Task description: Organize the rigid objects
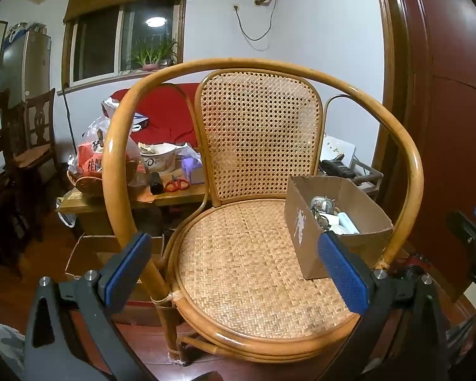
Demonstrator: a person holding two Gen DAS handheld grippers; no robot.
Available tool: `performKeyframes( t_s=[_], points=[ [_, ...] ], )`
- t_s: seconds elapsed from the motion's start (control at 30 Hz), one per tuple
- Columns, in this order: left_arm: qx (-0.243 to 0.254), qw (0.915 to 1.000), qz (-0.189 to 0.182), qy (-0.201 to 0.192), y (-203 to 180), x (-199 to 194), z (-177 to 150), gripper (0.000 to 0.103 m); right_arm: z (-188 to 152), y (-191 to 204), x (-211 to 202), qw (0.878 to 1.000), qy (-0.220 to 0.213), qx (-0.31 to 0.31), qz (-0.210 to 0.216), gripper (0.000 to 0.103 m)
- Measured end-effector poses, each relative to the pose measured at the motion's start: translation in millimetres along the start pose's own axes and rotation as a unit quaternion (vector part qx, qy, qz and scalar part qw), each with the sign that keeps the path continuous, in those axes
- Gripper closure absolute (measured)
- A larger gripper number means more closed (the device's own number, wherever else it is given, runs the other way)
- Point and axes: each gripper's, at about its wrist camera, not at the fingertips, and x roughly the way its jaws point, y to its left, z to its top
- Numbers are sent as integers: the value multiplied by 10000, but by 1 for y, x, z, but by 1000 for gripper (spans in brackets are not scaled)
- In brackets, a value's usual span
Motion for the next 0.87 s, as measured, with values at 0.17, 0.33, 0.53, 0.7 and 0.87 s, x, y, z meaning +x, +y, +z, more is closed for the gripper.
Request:
performKeyframes(
  t_s=[0.17, 0.33, 0.53, 0.7, 0.87],
  points=[
    [7, 10000, -4, 15, 0, 0, 0, 0, -1, -1, 0, 10000, -4, 1, 16, 15],
    [22, 10000, -3, 33, 0, 1, 0, 0, -1, -1, 0, 10000, 11, 0, 25, 15],
    [27, 10000, -27, 18, 1, 1, 1, 0, -1, -2, -1, 10000, 26, -17, 37, 15],
    [4, 10000, -50, -52, 2, -2, 0, 0, -1, -2, 0, 10000, 27, -26, 35, 15],
    [80, 9999, 22, -118, 1, -4, 0, 0, -1, -2, -1, 10000, 23, -22, 33, 15]
  ],
)
